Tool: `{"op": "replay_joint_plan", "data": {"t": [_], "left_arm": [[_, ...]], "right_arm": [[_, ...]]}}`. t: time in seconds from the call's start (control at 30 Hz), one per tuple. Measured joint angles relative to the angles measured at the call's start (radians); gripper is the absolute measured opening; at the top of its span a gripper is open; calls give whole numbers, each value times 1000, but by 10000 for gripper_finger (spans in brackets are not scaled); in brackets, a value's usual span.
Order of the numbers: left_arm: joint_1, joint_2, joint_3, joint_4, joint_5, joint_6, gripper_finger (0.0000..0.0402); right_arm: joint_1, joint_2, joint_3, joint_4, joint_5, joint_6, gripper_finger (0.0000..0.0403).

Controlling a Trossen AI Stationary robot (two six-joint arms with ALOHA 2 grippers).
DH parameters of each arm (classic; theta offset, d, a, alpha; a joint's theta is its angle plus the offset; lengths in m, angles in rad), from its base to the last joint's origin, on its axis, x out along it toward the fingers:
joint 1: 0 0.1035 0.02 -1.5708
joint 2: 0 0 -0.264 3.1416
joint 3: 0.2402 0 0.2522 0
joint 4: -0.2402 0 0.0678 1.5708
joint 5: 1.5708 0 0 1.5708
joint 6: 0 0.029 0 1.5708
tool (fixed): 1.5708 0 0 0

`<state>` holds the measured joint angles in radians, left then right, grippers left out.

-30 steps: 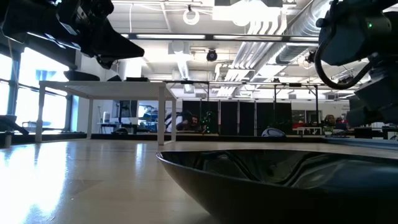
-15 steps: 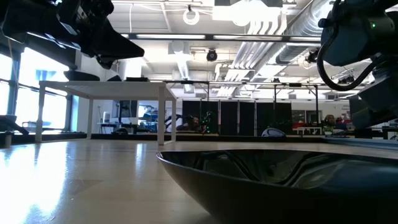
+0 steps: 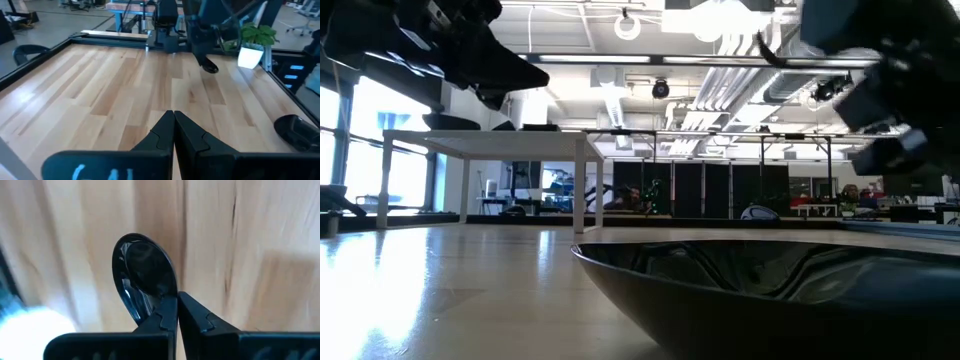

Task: Pick & Place Mini shaped plates
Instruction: Stack the black drop shaped plate on top of the stacked black drop shaped plates on the shelf

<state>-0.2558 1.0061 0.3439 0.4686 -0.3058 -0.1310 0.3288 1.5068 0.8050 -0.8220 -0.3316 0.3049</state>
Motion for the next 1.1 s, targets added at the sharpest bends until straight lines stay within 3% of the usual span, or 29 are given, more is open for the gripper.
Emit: {"op": "replay_joint_plan", "data": {"t": [0.2, 0.47, 0.63, 0.83, 1.1], "left_arm": [[0, 0, 0, 0, 1, 5, 1], [0, 0, 0, 0, 0, 6, 1], [0, 0, 0, -1, 0, 6, 1], [0, 0, 1, -2, -3, 6, 1], [0, 0, 1, -7, -5, 6, 1]], "right_arm": [[-10, -8, 32, 343, 53, 294, 4], [-35, 8, 32, 763, 482, 636, 2], [-53, 107, 32, 997, 707, 778, 1], [-57, 283, 32, 1268, 796, 959, 1], [-73, 438, 72, 1318, 829, 1108, 8]]}}
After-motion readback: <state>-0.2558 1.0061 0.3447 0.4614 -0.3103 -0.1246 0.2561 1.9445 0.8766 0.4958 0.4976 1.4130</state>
